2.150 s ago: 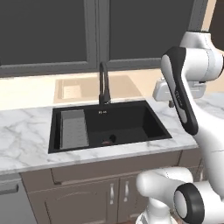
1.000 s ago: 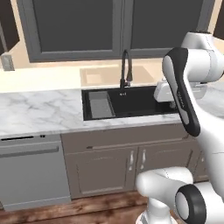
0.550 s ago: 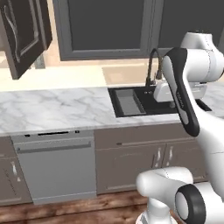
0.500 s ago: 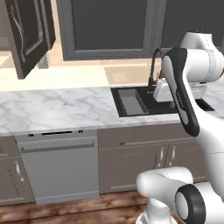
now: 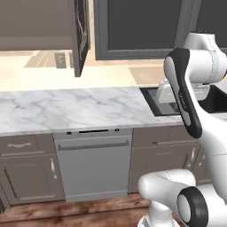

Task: Pick up the dish brush and dish brush from the sink, and place them back in the cabinet, and close the cabinet doors.

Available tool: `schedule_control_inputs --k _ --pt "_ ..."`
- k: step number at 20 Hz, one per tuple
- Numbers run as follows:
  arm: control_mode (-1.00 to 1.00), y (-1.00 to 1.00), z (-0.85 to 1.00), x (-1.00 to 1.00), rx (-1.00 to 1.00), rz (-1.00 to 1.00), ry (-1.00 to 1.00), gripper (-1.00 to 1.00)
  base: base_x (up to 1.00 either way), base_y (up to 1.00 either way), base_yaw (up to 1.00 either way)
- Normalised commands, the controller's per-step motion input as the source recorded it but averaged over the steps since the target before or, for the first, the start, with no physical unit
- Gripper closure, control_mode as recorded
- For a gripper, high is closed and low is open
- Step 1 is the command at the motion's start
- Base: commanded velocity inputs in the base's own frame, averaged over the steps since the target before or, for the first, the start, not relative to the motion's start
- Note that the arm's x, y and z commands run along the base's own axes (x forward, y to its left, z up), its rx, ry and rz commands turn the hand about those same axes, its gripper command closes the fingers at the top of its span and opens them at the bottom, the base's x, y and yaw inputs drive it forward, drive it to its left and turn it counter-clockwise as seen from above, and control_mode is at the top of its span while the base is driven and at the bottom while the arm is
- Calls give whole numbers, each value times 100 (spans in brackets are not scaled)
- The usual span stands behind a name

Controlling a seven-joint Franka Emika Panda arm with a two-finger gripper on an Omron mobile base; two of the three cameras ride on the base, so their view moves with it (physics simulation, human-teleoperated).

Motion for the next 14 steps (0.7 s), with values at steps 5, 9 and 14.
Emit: schedule_control_inputs --k 5,9,14 --pt "100 0 0 0 0 0 0 100 -15 76 5" --pt "100 0 0 0 0 0 0 100 -16 72 5" --pt "100 0 0 0 0 0 0 100 -15 73 4"
